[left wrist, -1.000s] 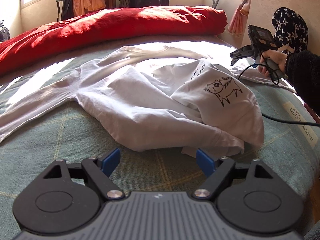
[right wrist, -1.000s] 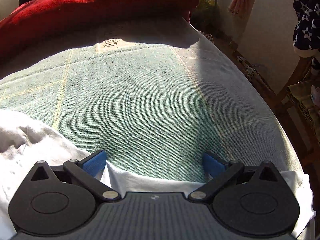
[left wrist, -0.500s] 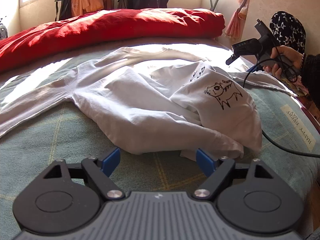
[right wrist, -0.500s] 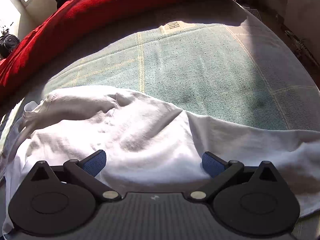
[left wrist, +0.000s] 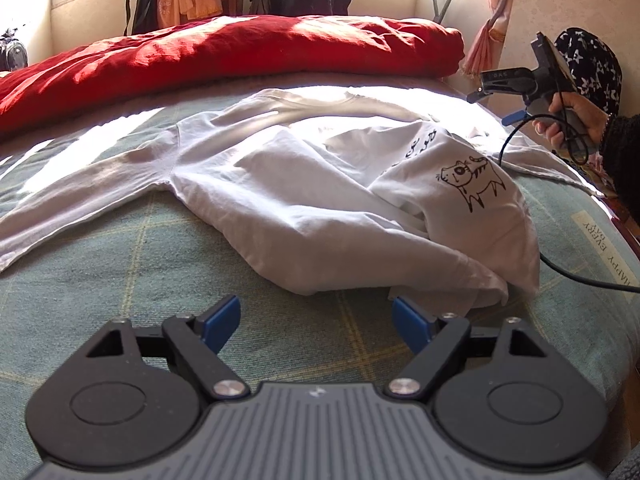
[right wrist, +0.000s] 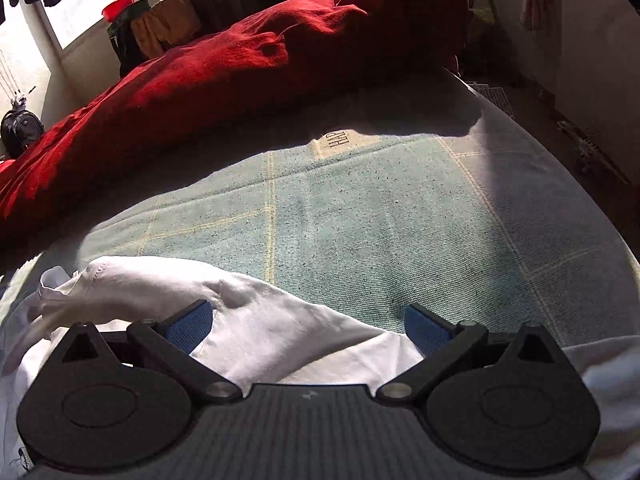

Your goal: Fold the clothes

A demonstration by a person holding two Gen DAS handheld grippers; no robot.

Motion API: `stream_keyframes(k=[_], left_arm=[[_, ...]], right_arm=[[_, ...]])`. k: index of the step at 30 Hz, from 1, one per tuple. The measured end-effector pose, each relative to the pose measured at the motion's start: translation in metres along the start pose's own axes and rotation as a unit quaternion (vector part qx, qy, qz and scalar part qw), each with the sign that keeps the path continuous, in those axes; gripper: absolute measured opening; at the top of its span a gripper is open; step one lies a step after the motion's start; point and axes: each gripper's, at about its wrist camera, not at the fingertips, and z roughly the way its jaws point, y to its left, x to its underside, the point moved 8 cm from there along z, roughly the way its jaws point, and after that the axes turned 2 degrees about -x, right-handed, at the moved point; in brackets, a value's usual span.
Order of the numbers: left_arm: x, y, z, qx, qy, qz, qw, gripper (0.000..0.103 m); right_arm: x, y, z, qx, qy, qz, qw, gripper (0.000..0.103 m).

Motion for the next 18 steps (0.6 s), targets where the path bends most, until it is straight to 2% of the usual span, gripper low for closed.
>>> stream_keyframes(k=[4,9,11,14,18], left_arm=[[0.0,-0.005,0.003,0.007,0.0,0.002,1.0,0.083],[-0.001,-0.011,0.004,0.009,0.003,0.009,0.9999,0.084],[-0.003,-0.01,0.004,0.008,0.005,0.009,0.9999,0.084],[-0.008,-0.007,0.004,0.012,0.007,0.007,0.9999,0.084],[-0.013,-0.004,0.0,0.013,-0.001,0.008,0.9999,0.084]], right_arm=[[0.01,-0.009,-0.023,0.002,0.021,-0.011,1.0,0.103],[0.037,-0.043,0.024,0.031,0.092,0.046,0.994,0.103],[0.033,-0.041,0.033,0.049,0.058,0.021,0.997,0.103],[0.02,-0.038,0.048,0.072,0.034,-0.018,0.997,0.103],[0.008,-0.044,0.043,0.06,0.014,0.004,0.998,0.103]])
